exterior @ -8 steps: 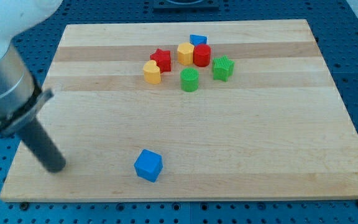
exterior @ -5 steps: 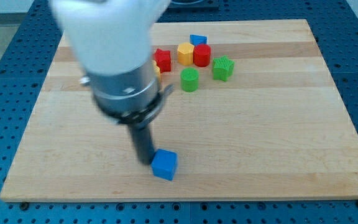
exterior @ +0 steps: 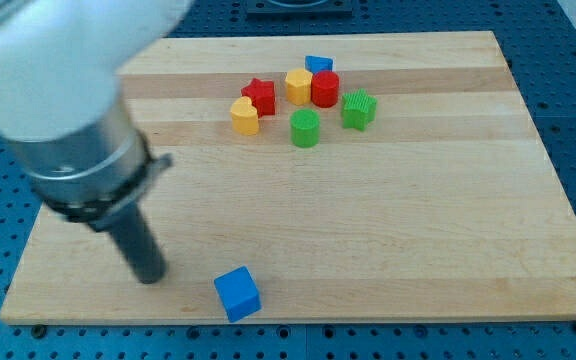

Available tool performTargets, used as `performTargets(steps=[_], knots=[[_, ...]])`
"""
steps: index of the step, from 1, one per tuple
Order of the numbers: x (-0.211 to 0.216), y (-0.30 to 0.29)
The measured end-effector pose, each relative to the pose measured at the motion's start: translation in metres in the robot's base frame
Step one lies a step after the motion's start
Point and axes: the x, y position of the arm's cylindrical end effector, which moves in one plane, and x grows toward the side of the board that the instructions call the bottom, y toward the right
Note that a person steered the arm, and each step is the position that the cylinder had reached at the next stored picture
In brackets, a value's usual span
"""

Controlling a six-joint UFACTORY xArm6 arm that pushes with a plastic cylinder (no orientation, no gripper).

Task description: Push the blue cube to the bottom of the green star

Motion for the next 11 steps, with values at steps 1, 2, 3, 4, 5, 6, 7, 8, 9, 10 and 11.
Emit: performTargets(steps=[1,2,3,4,5,6,7,8,9,10,11], knots=[[0.014,-0.046],[0.040,-0.016],[0.039,0.068],[0.039,0.210],[-0.017,0.232],[-0.015,0.237],[0.040,0.237],[0.037,0.265],[-0.009,0.309],[-0.059,0.298],[-0.082,0.282]])
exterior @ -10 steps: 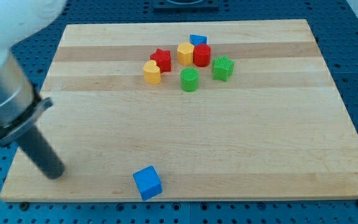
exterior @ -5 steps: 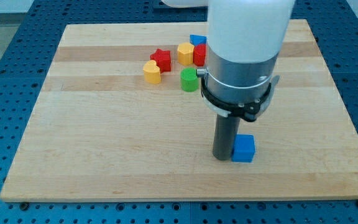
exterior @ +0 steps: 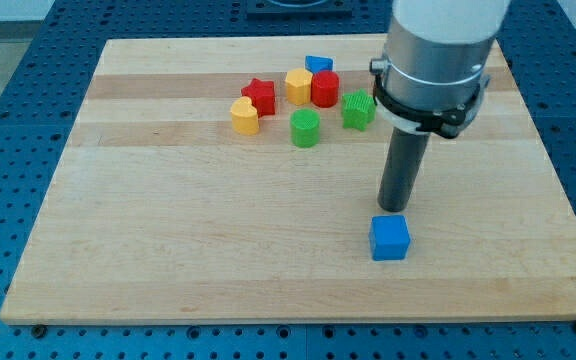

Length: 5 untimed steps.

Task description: Push the blue cube to the bottom of the green star

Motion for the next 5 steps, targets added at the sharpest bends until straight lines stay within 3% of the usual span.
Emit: performTargets(steps=[1,2,3,4,5], knots=[[0.012,0.055],[0.063,0.076],[0.087,0.044],[0.077,-0.007],[0.028,-0.042]])
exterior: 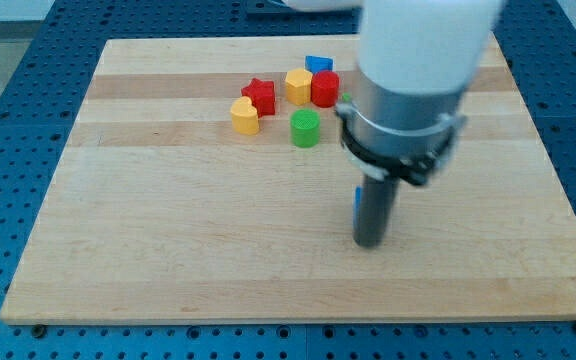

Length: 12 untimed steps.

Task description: Push the blue cube to the bottom of the green star

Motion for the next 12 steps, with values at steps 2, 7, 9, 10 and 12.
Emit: performTargets(steps=[2,7,9,10,12], knots=[[-0.083,-0.017],[-0.064,0.020],[-0.082,0.020],[-0.082,0.020],[-0.089,0.015]])
